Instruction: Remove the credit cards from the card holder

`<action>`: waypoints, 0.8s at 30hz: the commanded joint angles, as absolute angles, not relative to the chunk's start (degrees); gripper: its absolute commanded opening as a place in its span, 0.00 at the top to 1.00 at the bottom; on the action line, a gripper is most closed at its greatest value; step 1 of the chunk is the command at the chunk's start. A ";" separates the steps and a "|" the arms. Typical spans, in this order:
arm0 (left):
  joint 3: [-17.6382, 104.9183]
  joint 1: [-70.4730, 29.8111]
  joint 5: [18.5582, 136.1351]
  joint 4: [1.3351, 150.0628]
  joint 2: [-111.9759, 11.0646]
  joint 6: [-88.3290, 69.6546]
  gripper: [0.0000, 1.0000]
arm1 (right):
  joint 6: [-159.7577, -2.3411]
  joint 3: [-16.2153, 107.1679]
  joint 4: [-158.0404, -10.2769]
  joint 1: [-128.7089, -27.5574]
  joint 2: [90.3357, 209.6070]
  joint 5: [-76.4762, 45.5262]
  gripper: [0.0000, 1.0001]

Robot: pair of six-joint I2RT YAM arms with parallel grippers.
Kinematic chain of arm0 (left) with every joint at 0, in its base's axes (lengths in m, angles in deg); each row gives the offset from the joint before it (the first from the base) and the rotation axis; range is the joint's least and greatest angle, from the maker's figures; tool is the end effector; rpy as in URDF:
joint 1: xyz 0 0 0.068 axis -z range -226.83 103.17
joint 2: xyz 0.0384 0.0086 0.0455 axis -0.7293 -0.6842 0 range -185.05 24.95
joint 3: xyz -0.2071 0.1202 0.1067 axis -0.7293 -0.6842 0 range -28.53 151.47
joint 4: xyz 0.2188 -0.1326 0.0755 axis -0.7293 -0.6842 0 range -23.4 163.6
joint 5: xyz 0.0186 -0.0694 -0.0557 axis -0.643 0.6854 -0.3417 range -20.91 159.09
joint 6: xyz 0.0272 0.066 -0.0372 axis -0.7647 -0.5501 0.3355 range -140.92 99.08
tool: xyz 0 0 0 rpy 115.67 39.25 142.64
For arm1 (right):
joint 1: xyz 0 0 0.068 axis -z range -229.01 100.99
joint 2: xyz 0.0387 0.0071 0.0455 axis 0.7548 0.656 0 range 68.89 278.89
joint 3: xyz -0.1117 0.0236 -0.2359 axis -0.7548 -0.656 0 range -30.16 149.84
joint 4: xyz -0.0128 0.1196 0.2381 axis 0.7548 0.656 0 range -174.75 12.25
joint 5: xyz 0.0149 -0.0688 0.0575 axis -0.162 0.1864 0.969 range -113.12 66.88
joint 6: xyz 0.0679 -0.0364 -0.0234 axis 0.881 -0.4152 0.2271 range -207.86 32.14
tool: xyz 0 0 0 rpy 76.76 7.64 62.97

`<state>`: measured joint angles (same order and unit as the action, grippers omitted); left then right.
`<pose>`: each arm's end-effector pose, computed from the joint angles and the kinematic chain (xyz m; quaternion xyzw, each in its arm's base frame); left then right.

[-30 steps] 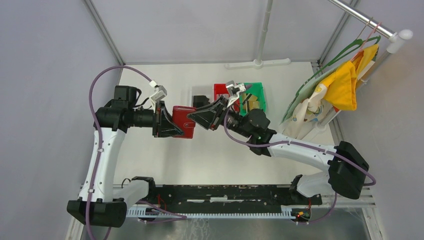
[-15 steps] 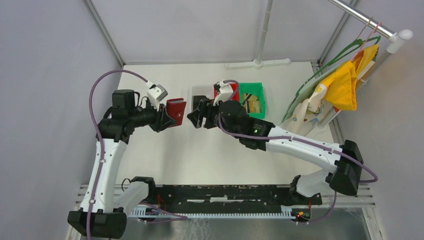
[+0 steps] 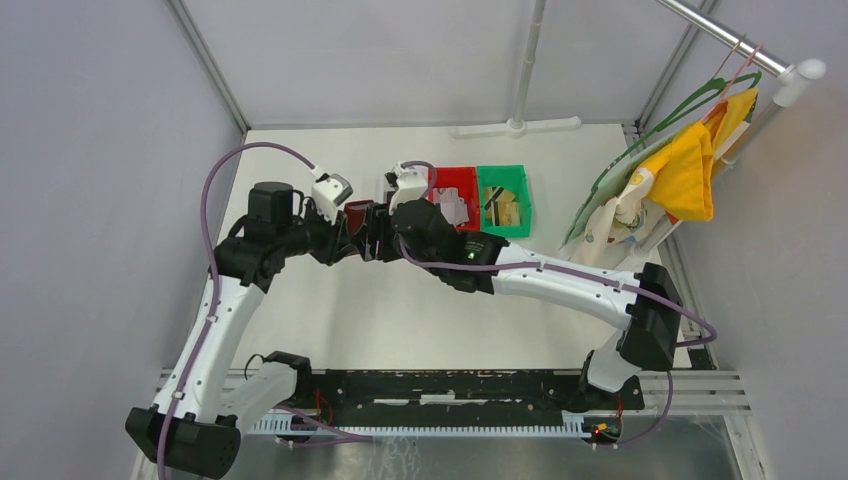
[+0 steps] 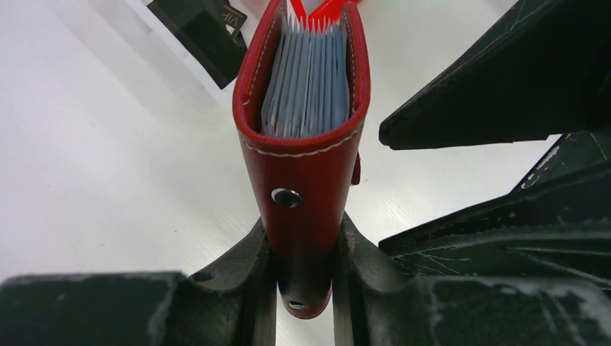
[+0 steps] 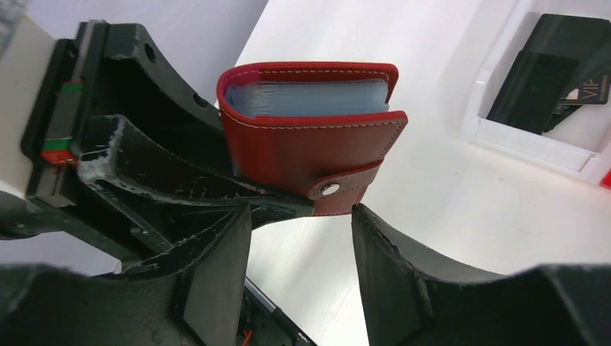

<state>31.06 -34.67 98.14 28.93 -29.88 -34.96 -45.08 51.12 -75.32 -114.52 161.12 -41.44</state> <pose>0.2104 -0.0799 0.3144 0.3022 0.8301 -0.2205 0.4135 0.1935 0.3720 0.3287 -0.0706 0.8126 0.3802 0.4360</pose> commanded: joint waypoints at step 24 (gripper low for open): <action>33.52 -33.67 106.51 30.91 -28.68 -33.62 0.98 | -47.08 56.70 -69.40 -114.74 163.08 -55.65 0.74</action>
<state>31.09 -33.95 102.36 29.61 -29.86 -33.80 -45.28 53.52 -70.01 -115.44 161.99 -49.53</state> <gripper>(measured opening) 0.318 0.304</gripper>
